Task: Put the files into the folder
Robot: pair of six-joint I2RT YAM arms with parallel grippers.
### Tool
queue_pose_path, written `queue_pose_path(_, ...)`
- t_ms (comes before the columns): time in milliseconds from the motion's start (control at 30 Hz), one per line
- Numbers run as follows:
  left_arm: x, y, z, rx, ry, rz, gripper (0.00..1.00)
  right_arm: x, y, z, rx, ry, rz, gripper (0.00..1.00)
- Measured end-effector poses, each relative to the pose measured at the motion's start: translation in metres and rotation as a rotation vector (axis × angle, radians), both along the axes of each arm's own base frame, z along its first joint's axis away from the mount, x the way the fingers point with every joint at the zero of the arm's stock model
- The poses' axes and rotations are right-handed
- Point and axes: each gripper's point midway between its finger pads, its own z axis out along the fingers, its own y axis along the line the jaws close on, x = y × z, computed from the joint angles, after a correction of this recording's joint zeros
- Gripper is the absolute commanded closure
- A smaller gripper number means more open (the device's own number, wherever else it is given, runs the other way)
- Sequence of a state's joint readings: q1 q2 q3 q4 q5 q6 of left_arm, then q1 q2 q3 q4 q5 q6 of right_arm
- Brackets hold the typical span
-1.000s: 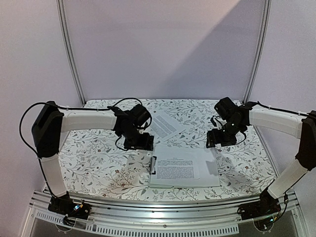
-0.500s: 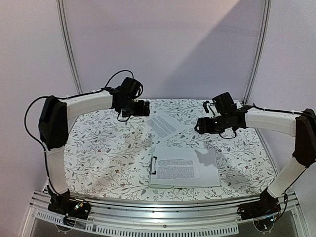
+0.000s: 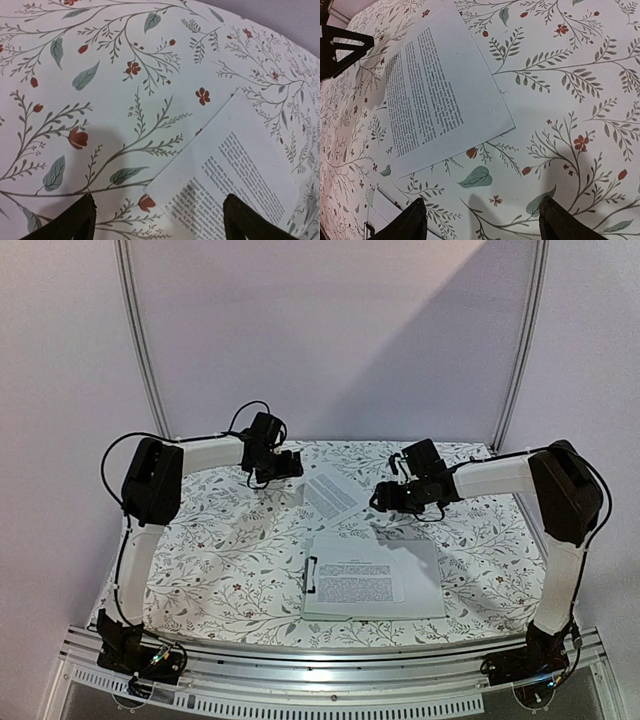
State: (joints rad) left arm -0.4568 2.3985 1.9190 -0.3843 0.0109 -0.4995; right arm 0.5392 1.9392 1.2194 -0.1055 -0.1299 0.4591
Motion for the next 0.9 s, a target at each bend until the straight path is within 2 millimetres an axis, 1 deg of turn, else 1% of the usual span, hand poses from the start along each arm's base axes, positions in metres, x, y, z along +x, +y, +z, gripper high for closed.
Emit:
queue_pose_path(67,0.011,-0.002,-0.004,-0.008,-0.006,0.01,0.14,0.011,0.005,-0.003,0.008,-0.001,-0.009,0.24)
queue_pose_path(100,0.013,-0.003,-0.006,-0.014,-0.004,0.012,0.16,0.015,0.008,-0.004,0.011,-0.003,-0.01,0.24)
queue_pose_path(233,0.013,-0.007,-0.023,-0.049,0.033,0.006,0.21,0.03,0.016,-0.008,0.025,-0.01,-0.02,0.24)
queue_pose_path(300,0.015,-0.011,-0.022,-0.08,0.038,-0.005,0.24,0.035,0.019,-0.014,0.031,-0.005,-0.024,0.24)
queue_pose_path(433,0.016,-0.016,-0.021,-0.137,0.048,-0.032,0.3,0.037,0.023,-0.033,0.037,0.03,-0.028,0.24)
queue_pose_path(633,0.004,-0.035,-0.02,-0.241,0.095,-0.118,0.4,0.053,0.039,-0.033,0.106,0.012,-0.016,0.25)
queue_pose_path(733,-0.006,-0.045,-0.022,-0.298,0.131,-0.162,0.4,0.057,0.043,-0.033,0.135,0.007,-0.011,0.25)
queue_pose_path(800,-0.011,-0.049,-0.021,-0.335,0.14,-0.181,0.43,0.058,0.045,-0.033,0.15,0.004,-0.007,0.25)
queue_pose_path(900,-0.03,-0.049,-0.02,-0.39,0.176,-0.188,0.46,0.058,0.048,-0.032,0.168,0.0,-0.002,0.25)
